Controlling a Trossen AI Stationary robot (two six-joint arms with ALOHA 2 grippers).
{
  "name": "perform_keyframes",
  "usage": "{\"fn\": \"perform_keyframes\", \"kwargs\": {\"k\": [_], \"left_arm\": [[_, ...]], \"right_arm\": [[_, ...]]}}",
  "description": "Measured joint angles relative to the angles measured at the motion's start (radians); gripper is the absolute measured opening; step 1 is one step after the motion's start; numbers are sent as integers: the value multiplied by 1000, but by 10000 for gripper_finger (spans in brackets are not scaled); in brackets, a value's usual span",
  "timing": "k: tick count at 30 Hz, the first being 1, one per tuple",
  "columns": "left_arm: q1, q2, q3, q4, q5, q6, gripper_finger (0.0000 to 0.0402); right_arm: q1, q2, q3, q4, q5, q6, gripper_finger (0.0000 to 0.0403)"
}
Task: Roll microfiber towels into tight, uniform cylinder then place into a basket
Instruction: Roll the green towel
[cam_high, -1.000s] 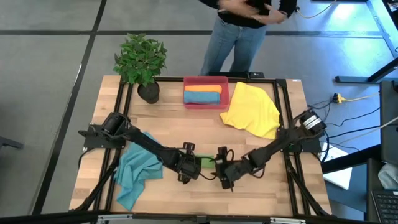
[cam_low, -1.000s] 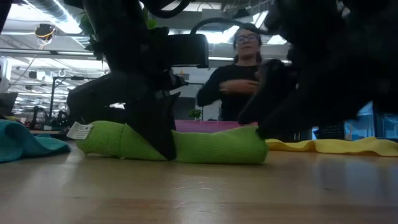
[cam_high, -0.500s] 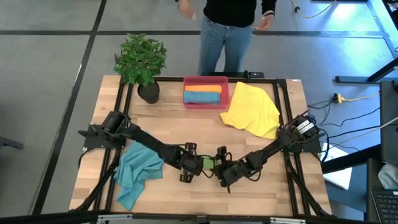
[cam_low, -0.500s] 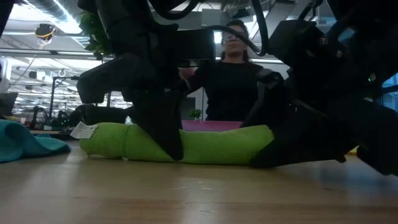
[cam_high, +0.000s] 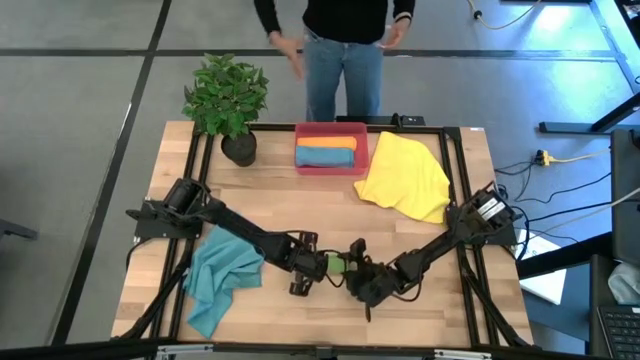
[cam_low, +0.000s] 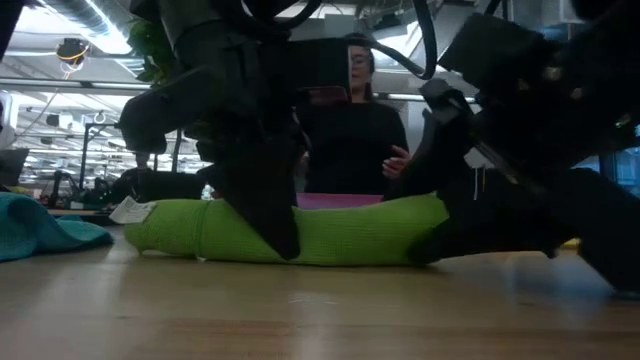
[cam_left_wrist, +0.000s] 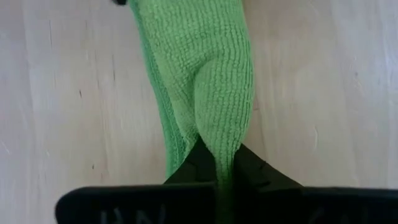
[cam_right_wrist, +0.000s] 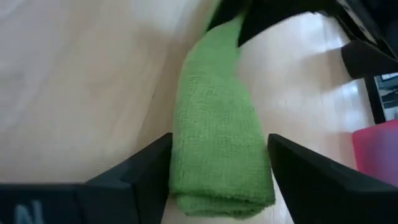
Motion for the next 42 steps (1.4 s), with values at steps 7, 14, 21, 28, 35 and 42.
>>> {"fn": "perform_keyframes", "kwargs": {"k": [7, 14, 21, 28, 35, 42], "left_arm": [[8, -1, 0, 3, 17, 0, 3], [8, -1, 0, 4, 12, 0, 3], [9, -1, 0, 4, 14, 0, 4], [9, -1, 0, 5, 18, 1, 4], [9, -1, 0, 5, 18, 2, 4], [9, -1, 0, 5, 19, 2, 5]], "right_arm": [[33, 1, 74, -167, 0, 30, 290], [32, 6, 75, -176, 45, 39, 293], [39, 6, 130, -176, 63, 2, 294], [33, 6, 108, -218, -2, 70, 294], [32, 4, 72, -212, -16, 136, 278], [30, 4, 70, -215, -15, 127, 254]]}}
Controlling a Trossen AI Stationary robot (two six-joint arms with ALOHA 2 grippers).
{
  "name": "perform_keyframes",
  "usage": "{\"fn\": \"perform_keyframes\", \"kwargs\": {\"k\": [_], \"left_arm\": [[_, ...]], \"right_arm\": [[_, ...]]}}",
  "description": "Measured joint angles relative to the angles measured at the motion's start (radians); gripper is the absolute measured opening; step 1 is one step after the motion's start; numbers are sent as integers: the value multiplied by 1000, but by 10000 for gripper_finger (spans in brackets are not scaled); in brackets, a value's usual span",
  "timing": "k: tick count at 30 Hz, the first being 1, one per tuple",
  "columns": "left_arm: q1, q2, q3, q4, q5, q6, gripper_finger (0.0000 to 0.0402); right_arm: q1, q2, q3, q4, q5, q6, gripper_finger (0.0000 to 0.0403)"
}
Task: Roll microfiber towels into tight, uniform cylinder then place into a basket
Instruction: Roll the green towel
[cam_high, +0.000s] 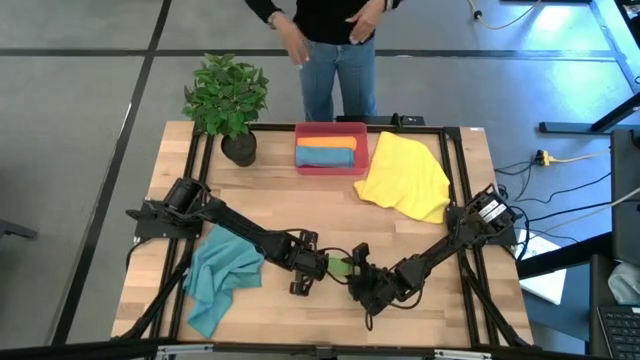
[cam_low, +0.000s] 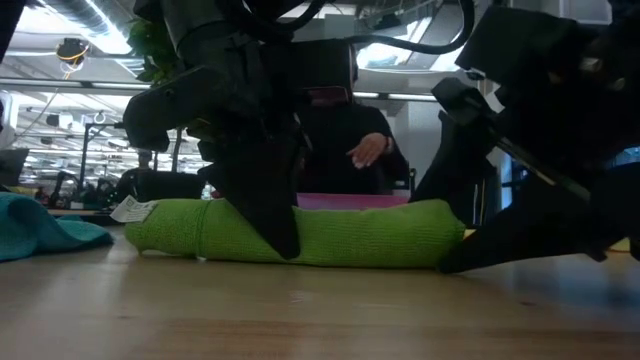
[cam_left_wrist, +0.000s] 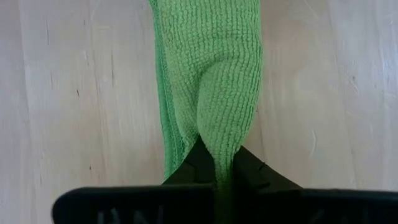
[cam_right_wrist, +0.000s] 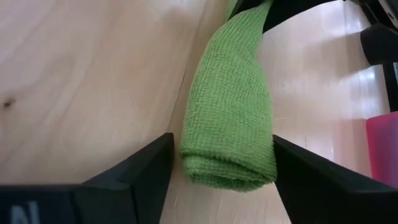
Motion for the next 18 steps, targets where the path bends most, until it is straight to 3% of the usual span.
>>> {"fn": "perform_keyframes", "kwargs": {"k": [10, 18], "left_arm": [[1, 0, 0, 0, 11, 7, 5], [1, 0, 0, 1, 9, 30, 43]], "right_arm": [[-13, 0, -2, 4, 8, -7, 195], [-32, 0, -2, 4, -38, 52, 73]]}}
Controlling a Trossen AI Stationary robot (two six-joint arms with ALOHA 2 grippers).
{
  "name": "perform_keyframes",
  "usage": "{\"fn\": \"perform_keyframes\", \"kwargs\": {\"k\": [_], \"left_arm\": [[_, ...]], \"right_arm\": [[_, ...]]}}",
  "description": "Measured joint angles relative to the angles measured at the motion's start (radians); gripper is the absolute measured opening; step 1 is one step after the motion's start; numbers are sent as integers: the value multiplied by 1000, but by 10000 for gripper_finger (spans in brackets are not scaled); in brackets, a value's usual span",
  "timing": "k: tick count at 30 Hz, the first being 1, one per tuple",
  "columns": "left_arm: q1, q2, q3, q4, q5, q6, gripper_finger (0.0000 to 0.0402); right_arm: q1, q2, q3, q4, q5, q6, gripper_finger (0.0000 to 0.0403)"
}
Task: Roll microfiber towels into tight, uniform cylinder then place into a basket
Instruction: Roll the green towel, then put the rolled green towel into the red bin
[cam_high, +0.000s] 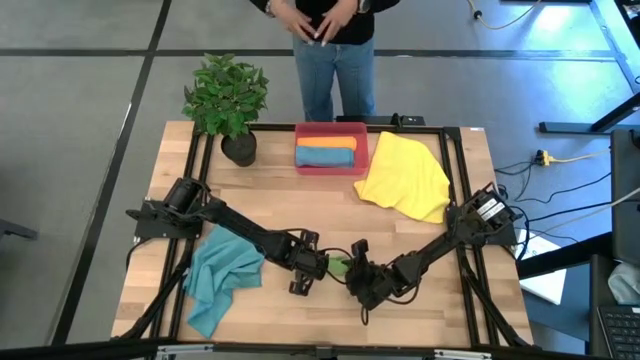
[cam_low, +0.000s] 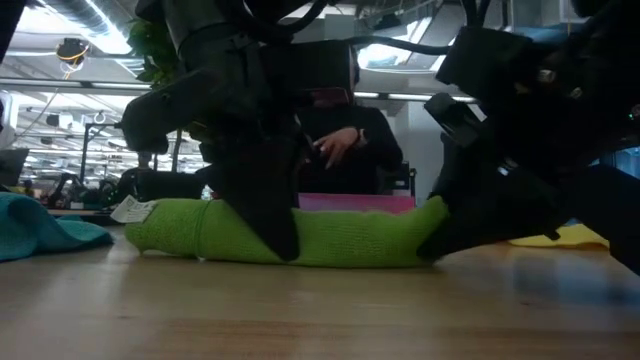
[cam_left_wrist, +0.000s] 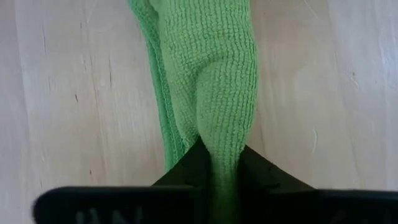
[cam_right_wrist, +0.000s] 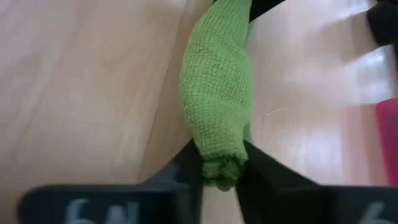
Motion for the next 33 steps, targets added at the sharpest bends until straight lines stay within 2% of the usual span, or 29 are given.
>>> {"fn": "perform_keyframes", "kwargs": {"k": [2, 4, 9, 19, 27, 33], "left_arm": [[-3, 0, 0, -2, -7, 5, 62], [-6, -4, 0, -18, -22, 5, 81], [-19, -23, 1, -92, -68, -22, 106], [-82, -63, -3, -224, -179, -76, 106], [-112, -65, -3, -294, -202, -107, 108], [-119, -65, -9, -431, -206, -174, 115]], "right_arm": [[-6, 0, 0, -7, -24, 16, 36], [-11, 0, 1, -16, -44, 35, 17], [-16, 0, 3, -19, -54, 62, 26], [-19, -1, 2, -28, -75, 82, 17], [-20, -2, 2, -33, -87, 87, 17], [-17, -3, -1, -47, -88, 88, 17]]}}
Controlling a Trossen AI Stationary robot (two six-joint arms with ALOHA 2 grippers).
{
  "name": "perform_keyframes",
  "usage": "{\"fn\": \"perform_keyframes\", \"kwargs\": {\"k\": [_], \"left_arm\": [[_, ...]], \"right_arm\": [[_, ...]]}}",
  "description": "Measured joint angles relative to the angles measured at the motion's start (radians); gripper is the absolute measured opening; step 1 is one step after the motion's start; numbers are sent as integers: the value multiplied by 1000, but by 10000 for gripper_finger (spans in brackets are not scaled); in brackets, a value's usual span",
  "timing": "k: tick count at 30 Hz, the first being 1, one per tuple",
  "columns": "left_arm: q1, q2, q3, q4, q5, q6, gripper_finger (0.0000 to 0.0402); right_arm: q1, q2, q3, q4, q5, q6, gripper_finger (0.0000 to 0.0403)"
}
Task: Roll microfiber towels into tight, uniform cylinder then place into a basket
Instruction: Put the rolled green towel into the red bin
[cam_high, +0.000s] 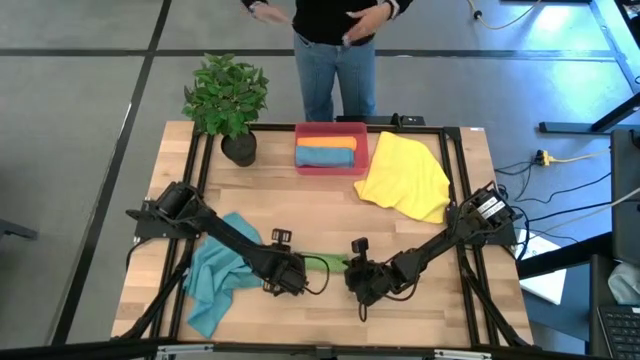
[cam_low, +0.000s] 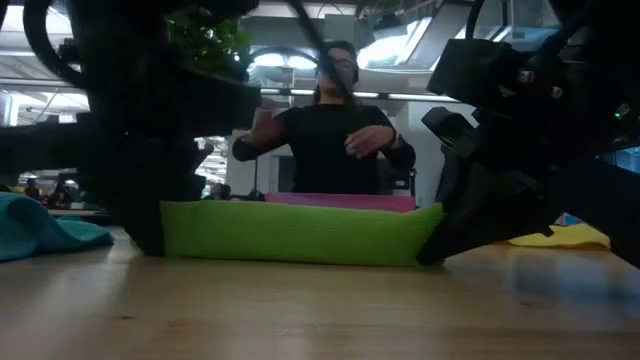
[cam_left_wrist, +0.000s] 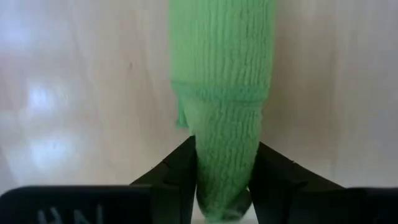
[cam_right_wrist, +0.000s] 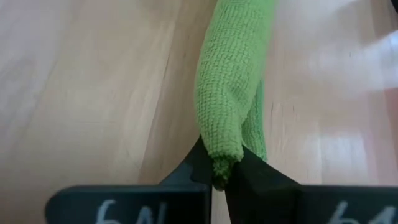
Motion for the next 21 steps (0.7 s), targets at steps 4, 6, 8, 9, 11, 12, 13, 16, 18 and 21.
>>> {"fn": "perform_keyframes", "kwargs": {"k": [4, 6, 8, 9, 11, 12, 13, 16, 18, 21], "left_arm": [[0, 0, 3, -17, 3, -16, 116], [0, 0, 2, -14, -1, -10, 116], [2, 0, 2, -6, -2, -8, 112], [3, 0, 2, -6, -3, -7, 110], [3, 0, 3, -1, -5, -5, 103], [3, 0, 3, -1, -6, 1, 97], [3, 0, 3, 1, -8, 10, 89], [3, 0, 4, 7, -13, 22, 48], [3, 0, 4, 8, -51, 22, 15], [-10, -22, 5, 3, -107, 33, 6]], "right_arm": [[0, 0, 0, 0, -2, 0, 17], [-1, 0, 0, 0, -2, 0, 17], [-1, 0, 0, 1, -2, 0, 17], [-1, 0, 0, 1, -2, 0, 17], [-1, 0, 0, 2, -3, 1, 17], [-1, 0, 0, 3, -2, 1, 17], [-1, 0, 0, 3, -2, 1, 17], [-2, 0, 0, 4, -2, 11, 17], [-2, -3, 0, 5, -1, 27, 17], [-3, -34, -3, -9, -20, 56, 17]]}}
